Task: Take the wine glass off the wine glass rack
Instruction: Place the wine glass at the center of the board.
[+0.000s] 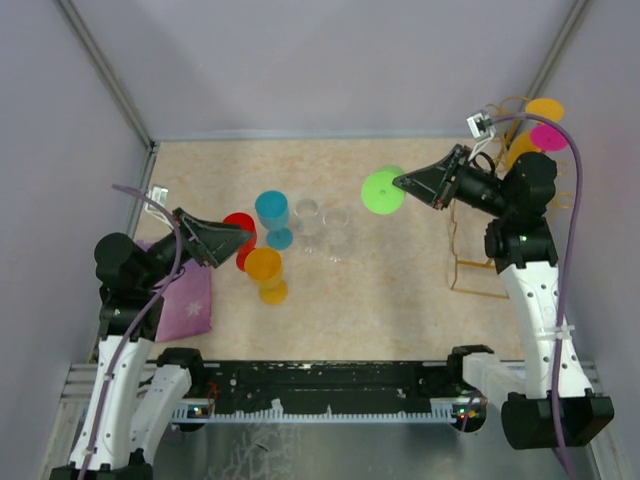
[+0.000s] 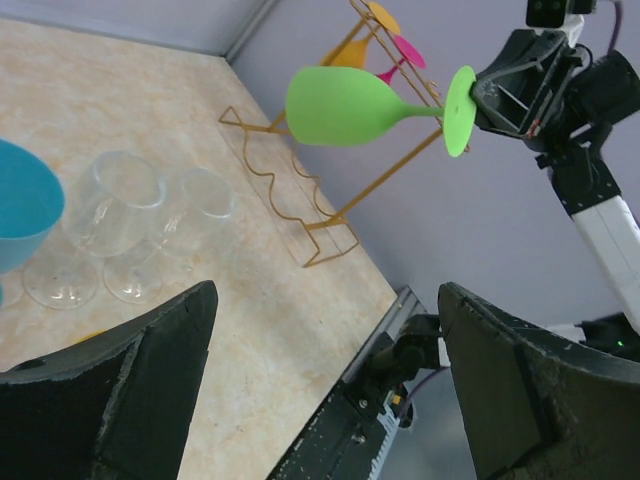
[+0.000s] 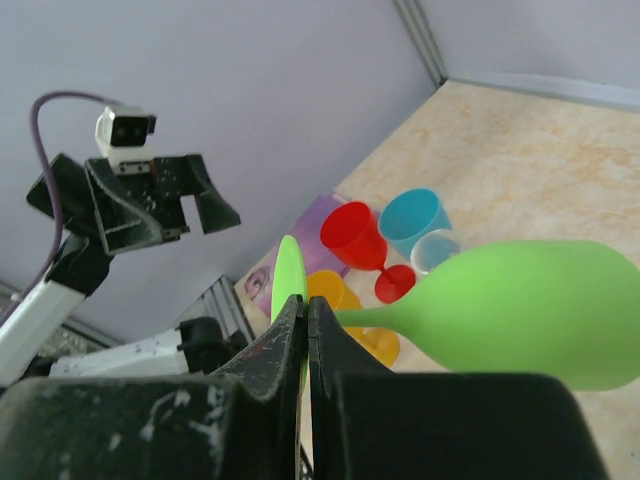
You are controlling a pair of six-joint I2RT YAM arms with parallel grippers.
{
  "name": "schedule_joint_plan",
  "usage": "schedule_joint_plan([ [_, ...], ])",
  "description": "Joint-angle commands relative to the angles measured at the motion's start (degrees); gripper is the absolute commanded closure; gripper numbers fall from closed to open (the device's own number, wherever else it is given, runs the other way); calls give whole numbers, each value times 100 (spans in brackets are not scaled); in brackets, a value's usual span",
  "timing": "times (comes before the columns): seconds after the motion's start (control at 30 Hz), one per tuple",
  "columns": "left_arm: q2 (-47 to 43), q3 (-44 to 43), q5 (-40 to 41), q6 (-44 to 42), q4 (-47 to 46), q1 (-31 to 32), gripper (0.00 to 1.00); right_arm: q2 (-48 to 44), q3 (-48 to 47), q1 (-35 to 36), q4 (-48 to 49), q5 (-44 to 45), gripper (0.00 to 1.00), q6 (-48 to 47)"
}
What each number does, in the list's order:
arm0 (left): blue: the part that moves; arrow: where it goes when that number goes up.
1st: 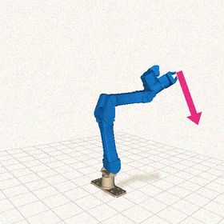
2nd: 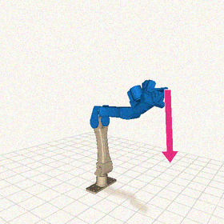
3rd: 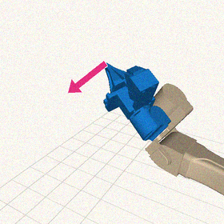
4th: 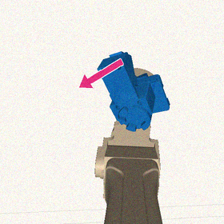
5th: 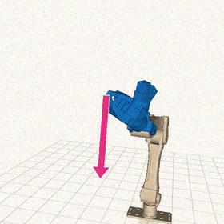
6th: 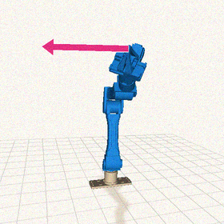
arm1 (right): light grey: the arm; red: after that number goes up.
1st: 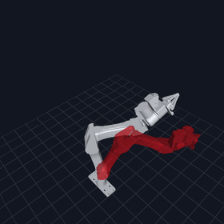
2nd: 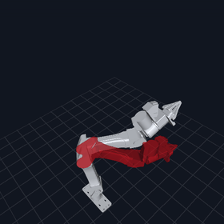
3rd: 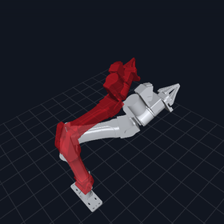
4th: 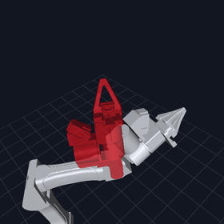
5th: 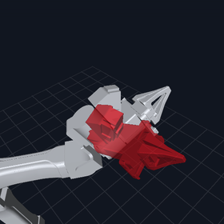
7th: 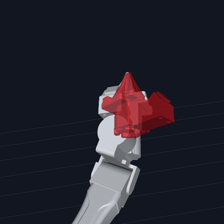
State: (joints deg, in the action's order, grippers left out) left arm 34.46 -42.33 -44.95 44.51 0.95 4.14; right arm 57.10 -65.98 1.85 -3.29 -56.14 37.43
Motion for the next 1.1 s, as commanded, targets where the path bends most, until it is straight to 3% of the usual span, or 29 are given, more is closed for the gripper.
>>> schedule_joint_plan([
  [0.0,152,-128,-619,311,-652,97,4,-27,-155,465,-68,-288,100,-478],
  [0.13,359,-172,-483,245,-702,568,5,132,-466,1148,-784,131,100,-1178],
  [0.33,669,-269,563,-109,-820,2046,7,331,-623,1915,-834,481,100,-1378],
  [0.53,1079,-132,1074,-30,-1570,3012,15,519,-846,2459,-986,661,100,-1563],
  [0.8,1521,-97,1771,-64,-2161,3883,27,677,-965,2905,-910,808,100,-1625],
  [1.07,1751,-83,2071,-42,-2178,4118,41,711,-978,3018,-907,802,100,-1663],
])
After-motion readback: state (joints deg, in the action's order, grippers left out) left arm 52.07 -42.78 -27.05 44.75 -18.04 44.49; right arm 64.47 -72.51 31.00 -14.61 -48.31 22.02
